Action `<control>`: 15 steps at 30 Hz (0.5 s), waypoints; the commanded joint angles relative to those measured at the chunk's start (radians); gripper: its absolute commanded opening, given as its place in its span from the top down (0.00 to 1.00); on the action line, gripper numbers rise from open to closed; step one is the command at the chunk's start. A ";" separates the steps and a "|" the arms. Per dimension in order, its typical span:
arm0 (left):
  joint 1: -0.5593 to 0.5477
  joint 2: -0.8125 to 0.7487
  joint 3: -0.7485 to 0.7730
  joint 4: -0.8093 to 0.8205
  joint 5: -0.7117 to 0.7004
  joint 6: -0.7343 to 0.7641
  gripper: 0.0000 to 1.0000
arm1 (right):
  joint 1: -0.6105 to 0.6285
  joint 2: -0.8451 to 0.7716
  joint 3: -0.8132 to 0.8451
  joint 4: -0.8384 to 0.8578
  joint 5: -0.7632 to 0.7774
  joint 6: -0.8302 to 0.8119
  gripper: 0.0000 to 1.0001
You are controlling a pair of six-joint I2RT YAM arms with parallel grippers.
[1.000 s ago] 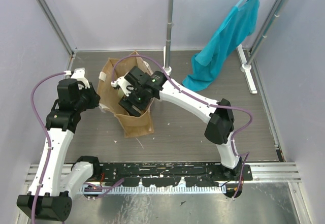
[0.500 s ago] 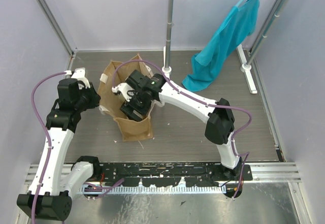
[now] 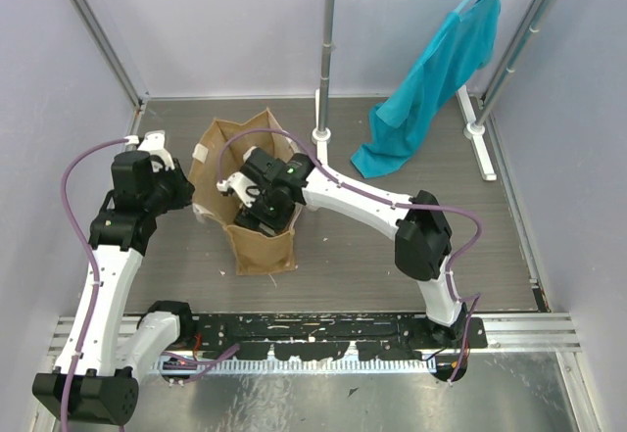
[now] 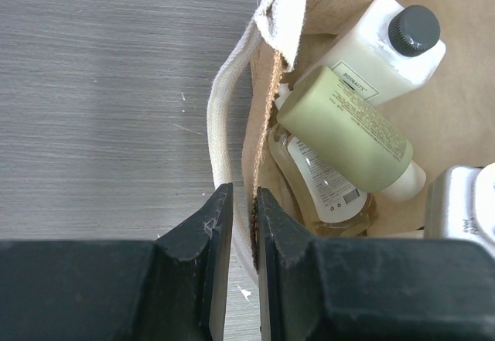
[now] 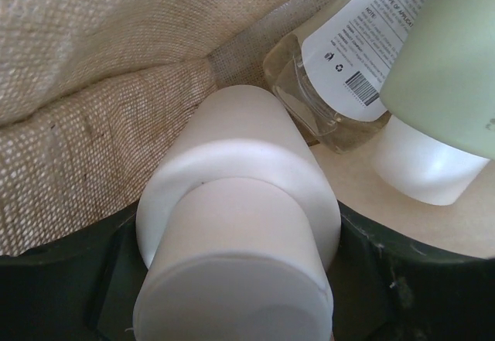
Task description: Place the personal care products into the canvas bag
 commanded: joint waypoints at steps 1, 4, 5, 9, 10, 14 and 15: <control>0.002 0.003 0.032 0.029 -0.007 0.010 0.75 | 0.048 -0.064 -0.049 -0.016 0.013 0.018 0.99; 0.001 0.006 0.031 0.028 -0.008 0.011 0.75 | 0.061 -0.068 -0.094 0.019 0.077 0.023 0.99; 0.002 0.006 0.033 0.029 -0.008 0.012 0.75 | 0.064 -0.069 -0.110 0.031 0.103 0.026 0.99; 0.003 0.008 0.037 0.022 -0.011 0.014 0.75 | 0.077 -0.082 -0.173 0.074 0.206 0.039 0.99; 0.002 0.007 0.038 0.021 -0.012 0.015 0.75 | 0.080 -0.090 -0.191 0.090 0.229 0.039 0.99; 0.002 0.012 0.041 0.019 -0.012 0.015 0.75 | 0.087 -0.122 -0.268 0.150 0.306 0.043 0.99; 0.002 0.012 0.042 0.019 -0.011 0.016 0.75 | 0.089 -0.125 -0.282 0.157 0.315 0.040 0.99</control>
